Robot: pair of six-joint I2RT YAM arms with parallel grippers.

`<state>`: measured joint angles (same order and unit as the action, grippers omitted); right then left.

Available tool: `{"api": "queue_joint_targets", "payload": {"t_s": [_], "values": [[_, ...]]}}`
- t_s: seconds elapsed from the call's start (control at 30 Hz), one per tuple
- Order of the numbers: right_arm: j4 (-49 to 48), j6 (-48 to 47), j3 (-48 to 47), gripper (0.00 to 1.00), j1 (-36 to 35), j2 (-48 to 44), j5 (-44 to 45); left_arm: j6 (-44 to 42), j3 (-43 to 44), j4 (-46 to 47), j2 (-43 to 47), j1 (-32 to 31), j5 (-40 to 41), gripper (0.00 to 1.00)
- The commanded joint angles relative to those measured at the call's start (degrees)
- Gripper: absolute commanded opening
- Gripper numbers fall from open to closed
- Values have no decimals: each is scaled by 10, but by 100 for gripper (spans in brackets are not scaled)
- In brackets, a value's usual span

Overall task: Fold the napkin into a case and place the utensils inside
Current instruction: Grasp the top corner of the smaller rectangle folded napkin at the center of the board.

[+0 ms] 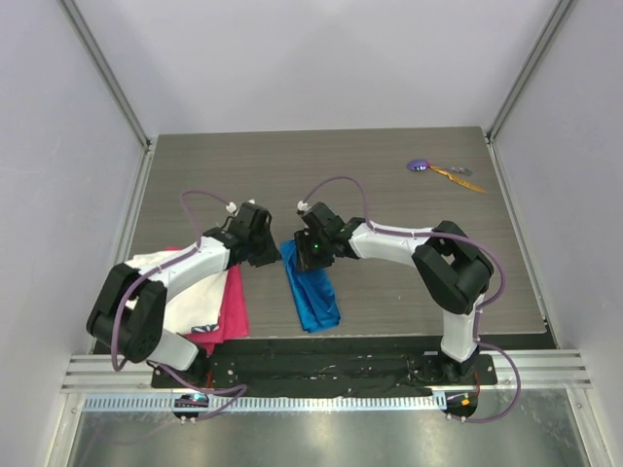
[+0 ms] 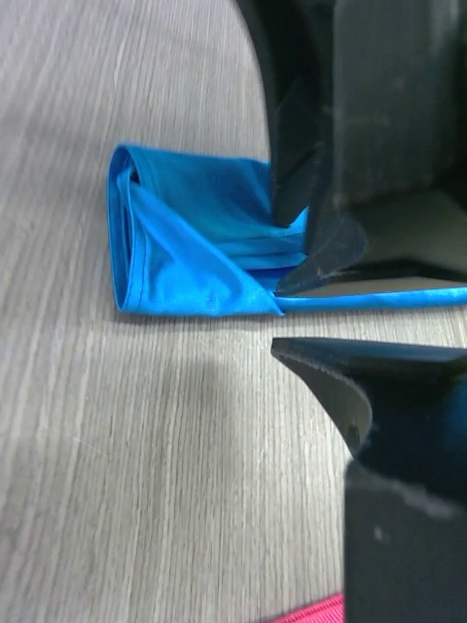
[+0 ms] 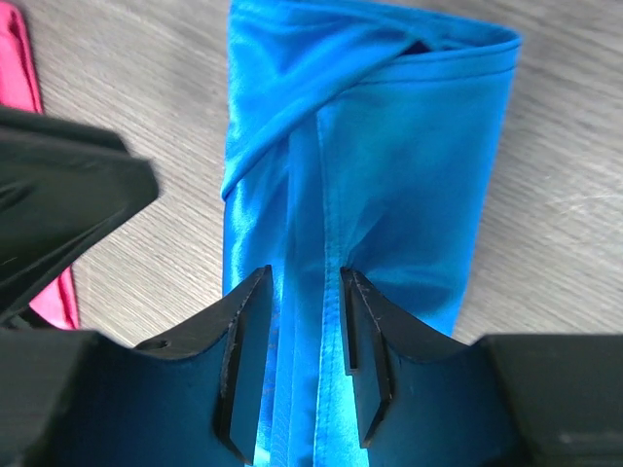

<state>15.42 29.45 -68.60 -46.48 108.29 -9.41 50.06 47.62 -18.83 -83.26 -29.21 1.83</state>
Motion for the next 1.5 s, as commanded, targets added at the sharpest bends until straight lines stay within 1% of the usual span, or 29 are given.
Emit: {"api": "queue_joint_targets", "payload": {"t_s": [0.0, 0.23, 0.33, 0.47, 0.5, 0.57, 0.77, 0.87, 1.07, 1.23, 1.4, 1.47], "values": [[36, -26, -35, 42, -21, 11, 41, 16, 4, 13, -25, 3, -30, 25], [67, -32, -63, 41, -46, 38, 91, 34, -8, 44, -52, 7, -30, 24], [93, -35, -81, 41, -58, 52, 147, 41, -12, 58, -65, 9, -37, 24], [116, -33, -98, 38, -71, 65, 182, 44, -15, 69, -78, 9, -45, 22], [123, -32, -101, 34, -74, 70, 190, 44, -16, 72, -79, 10, -44, 22], [129, -30, -110, 29, -79, 74, 204, 47, -20, 76, -81, 10, -43, 21], [136, -24, -123, 6, -79, 61, 212, 48, -29, 85, -89, 9, -49, 16], [139, -22, -136, 1, -80, 55, 202, 49, -33, 86, -85, 10, -49, 14], [138, 10, -158, 1, -79, 50, 156, 53, -48, 92, -69, 9, -45, 8], [124, 31, -157, 1, -80, 51, 122, 59, -56, 95, -56, 9, -45, 6], [81, 53, -117, 1, -80, 61, 109, 63, -66, 93, -38, 9, -38, 6], [43, 59, -89, 1, -79, 61, 115, 66, -71, 95, -34, 8, -41, 6]]}}
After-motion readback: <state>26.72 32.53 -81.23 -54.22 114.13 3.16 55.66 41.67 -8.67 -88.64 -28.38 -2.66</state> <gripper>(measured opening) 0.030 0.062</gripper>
